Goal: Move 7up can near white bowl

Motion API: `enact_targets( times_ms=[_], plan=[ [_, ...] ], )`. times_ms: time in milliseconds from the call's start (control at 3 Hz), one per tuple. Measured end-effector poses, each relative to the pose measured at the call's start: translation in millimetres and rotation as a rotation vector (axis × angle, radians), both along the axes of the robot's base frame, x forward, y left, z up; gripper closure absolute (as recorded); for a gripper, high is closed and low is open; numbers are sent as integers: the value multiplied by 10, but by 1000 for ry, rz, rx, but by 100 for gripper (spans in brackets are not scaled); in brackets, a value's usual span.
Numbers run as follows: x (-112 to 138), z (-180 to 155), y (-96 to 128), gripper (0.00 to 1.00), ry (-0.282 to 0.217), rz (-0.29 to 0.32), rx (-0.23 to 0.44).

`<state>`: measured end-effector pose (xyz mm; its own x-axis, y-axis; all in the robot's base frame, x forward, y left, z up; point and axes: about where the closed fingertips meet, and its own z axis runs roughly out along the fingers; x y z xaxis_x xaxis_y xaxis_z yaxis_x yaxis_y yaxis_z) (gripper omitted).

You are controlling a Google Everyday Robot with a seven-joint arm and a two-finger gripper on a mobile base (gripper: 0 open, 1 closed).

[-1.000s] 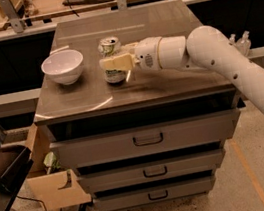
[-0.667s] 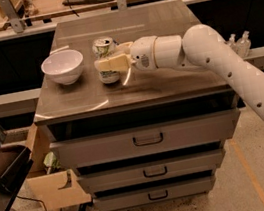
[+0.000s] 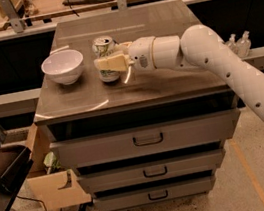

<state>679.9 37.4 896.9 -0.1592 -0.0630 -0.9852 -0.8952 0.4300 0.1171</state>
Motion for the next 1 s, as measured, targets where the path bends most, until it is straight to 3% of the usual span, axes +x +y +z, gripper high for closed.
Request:
enact_targets(
  times_ms=[667,1000],
  plan=[
    [-12,-2,52,0,0,8,0],
    [-13,-2,54,0,0,9,0]
  ],
)
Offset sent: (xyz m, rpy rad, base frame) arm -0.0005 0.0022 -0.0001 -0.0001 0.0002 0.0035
